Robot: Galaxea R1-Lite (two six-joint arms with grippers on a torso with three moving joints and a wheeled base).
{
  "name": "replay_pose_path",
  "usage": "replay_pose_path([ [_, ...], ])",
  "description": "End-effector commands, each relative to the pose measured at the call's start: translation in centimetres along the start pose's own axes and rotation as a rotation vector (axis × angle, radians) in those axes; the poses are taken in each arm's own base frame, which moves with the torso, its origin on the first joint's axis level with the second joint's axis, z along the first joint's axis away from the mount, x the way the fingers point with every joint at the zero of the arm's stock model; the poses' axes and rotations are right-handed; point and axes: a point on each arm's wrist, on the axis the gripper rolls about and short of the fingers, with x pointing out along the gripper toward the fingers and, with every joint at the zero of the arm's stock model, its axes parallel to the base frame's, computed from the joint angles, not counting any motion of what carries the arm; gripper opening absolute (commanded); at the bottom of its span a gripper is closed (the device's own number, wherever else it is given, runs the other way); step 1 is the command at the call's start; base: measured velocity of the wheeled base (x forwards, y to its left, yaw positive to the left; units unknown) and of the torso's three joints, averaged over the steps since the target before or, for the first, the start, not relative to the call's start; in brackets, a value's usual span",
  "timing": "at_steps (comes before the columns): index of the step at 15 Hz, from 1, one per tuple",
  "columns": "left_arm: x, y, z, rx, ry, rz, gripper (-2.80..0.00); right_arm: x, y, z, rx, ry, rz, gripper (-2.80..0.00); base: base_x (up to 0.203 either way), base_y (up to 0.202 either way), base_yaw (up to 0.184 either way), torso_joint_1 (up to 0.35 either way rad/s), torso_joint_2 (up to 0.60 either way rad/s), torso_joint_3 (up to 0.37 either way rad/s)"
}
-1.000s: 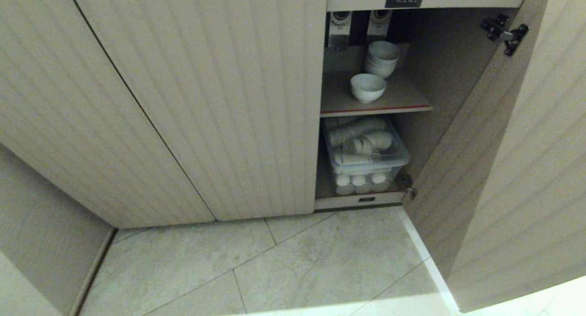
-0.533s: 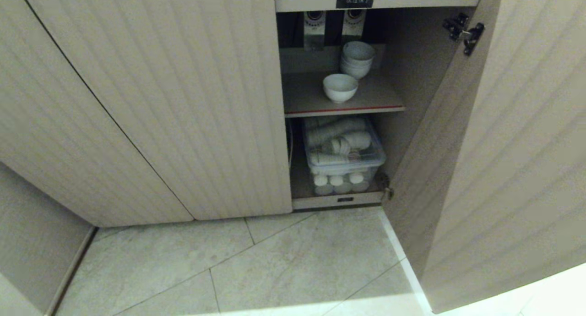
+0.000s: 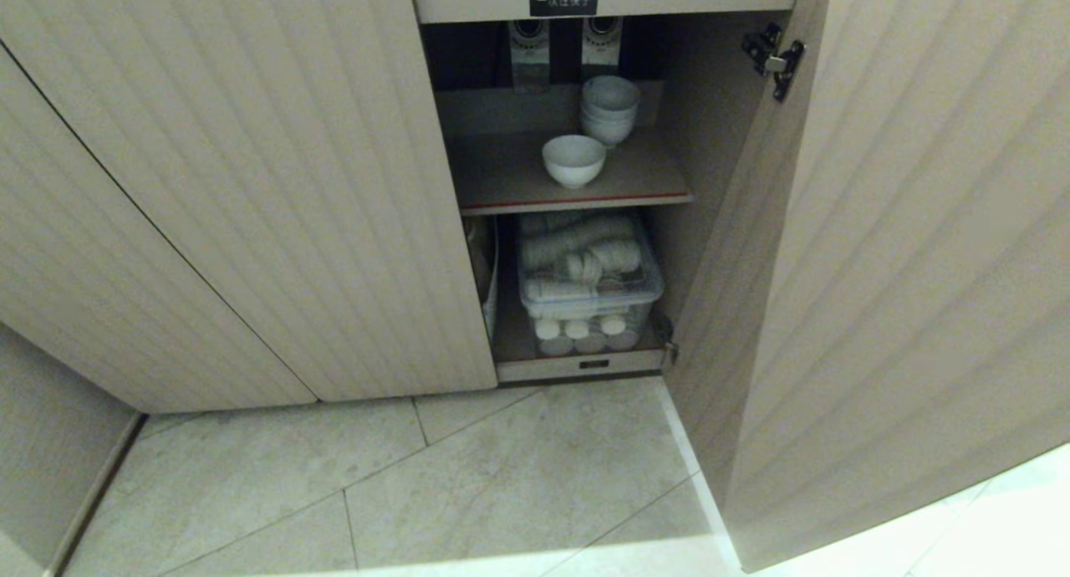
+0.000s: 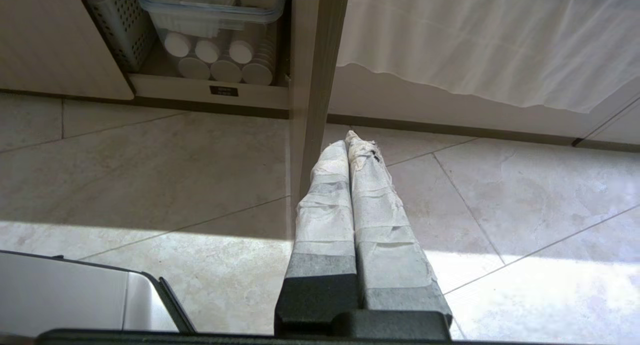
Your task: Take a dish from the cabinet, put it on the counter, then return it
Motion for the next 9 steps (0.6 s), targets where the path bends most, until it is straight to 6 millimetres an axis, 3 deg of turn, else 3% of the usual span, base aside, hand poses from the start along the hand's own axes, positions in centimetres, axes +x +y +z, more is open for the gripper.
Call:
replay_pose_path([
  [1,0.0,0.0,0.0,0.0,0.0,0.002,-2.8,0.0,0.0,0.04,-0.001,0.0,0.001,-2.8,0.0,0.0,0.0,0.0,0.0,0.0],
  [9,0.0,0.0,0.0,0.0,-0.001,0.003,-2.8,0.01,0.0,0.01,-0.002,0.001,0.001,-2.8,0.0,0.0,0.0,0.0,0.0,0.0],
])
